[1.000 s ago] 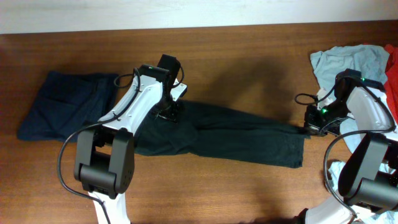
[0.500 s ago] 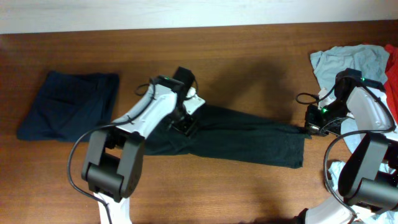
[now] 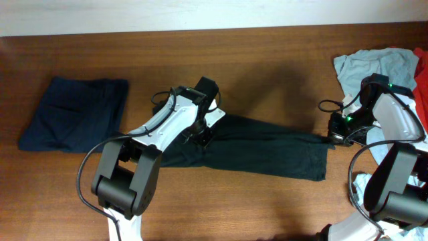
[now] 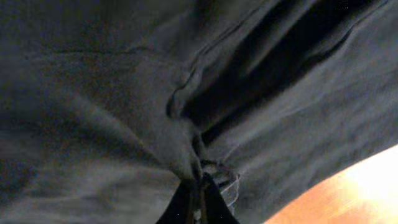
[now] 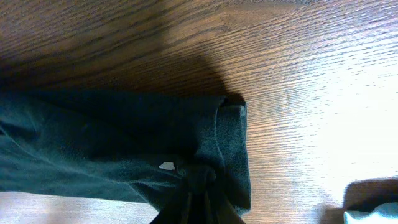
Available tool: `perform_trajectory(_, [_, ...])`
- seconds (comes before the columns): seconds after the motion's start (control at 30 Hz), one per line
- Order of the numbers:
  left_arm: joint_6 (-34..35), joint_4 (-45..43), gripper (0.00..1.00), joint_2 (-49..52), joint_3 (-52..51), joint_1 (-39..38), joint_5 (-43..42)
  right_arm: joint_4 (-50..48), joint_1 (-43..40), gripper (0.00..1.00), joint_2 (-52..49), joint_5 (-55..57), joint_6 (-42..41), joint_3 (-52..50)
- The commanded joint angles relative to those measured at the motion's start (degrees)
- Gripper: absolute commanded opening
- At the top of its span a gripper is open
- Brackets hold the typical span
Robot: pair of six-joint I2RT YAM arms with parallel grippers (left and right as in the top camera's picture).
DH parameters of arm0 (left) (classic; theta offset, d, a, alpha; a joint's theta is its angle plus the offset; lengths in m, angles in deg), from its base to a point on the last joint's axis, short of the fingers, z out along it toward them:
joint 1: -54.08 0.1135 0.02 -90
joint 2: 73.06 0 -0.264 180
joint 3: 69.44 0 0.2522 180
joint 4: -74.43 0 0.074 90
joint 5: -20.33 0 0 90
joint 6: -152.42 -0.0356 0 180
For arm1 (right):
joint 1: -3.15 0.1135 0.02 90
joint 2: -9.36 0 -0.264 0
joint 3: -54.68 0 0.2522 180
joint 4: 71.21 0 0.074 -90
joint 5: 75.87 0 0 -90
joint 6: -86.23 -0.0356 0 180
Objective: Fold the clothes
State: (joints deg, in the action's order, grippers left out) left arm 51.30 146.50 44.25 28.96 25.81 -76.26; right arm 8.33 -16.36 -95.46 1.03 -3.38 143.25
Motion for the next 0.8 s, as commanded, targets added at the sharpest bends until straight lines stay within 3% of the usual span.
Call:
perform_trajectory(0.0, [-0.09,2.38,0.01,-1.88,2.49,0.98,0.92,-0.02,-0.02,0.09,1.99,0.04,0.02,0.76])
perform_trajectory(0.27, [-0.13,7.87,0.01,-7.58,5.97,1.55,9.46,-0.04,-0.02,0.09,1.99,0.04,0.00,0.76])
perform_trajectory(0.77, [-0.13,15.04,0.01,-8.50,6.19,2.84,14.82,-0.20,-0.02,0.11,1.99,2.38,0.00,0.76])
